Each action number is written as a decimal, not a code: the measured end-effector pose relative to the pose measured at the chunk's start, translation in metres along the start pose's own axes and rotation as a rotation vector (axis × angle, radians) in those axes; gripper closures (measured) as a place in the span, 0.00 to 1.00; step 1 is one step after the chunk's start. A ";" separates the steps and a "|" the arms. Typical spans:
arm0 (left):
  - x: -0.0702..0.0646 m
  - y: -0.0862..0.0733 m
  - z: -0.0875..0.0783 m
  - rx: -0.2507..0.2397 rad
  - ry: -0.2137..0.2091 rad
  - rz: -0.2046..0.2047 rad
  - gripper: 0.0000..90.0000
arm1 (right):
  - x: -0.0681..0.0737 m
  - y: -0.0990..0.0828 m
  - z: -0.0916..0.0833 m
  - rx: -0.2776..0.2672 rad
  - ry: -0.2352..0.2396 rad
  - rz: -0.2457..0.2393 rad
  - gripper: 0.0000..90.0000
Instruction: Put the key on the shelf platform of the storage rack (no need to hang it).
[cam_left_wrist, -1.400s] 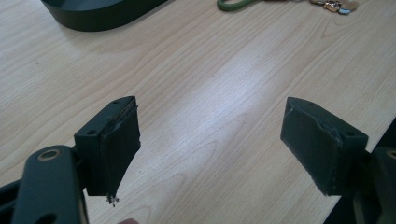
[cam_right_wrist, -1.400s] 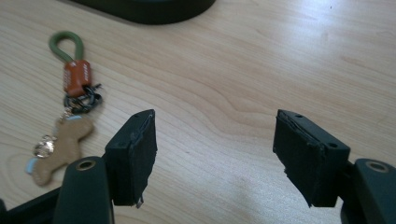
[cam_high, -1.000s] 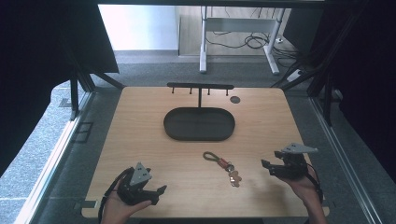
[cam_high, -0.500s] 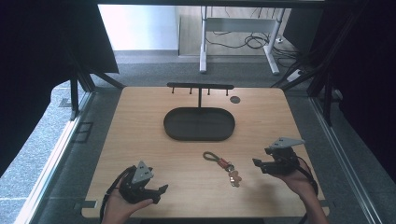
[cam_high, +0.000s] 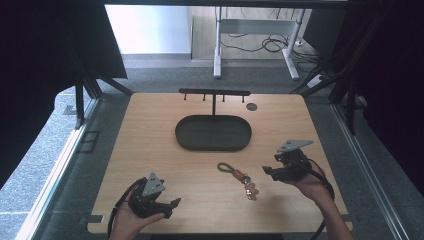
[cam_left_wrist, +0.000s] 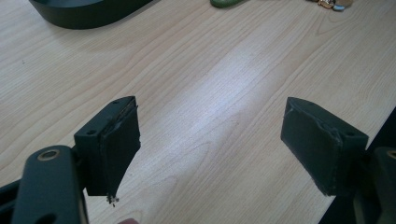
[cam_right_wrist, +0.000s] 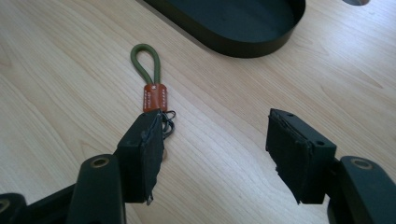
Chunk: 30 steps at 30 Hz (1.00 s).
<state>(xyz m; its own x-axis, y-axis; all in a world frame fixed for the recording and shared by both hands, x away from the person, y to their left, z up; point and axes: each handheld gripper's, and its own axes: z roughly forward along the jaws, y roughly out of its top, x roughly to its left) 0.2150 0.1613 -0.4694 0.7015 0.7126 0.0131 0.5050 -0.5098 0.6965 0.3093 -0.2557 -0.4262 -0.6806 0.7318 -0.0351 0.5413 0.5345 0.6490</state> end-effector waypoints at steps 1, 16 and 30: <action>0.000 0.000 0.000 0.000 0.000 0.000 0.22 | 0.000 0.000 0.000 0.000 0.000 0.000 0.41; -0.003 0.001 0.003 0.002 -0.004 0.008 0.22 | 0.009 0.023 0.009 0.032 0.036 -0.045 0.46; -0.004 0.001 0.004 0.007 -0.007 0.010 0.22 | 0.020 0.036 0.024 0.095 0.058 -0.097 0.48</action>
<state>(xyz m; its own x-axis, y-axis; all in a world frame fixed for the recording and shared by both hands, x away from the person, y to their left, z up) 0.2149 0.1559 -0.4717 0.7103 0.7037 0.0148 0.5012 -0.5204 0.6913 0.3271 -0.2112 -0.4219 -0.7578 0.6507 -0.0479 0.5144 0.6410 0.5697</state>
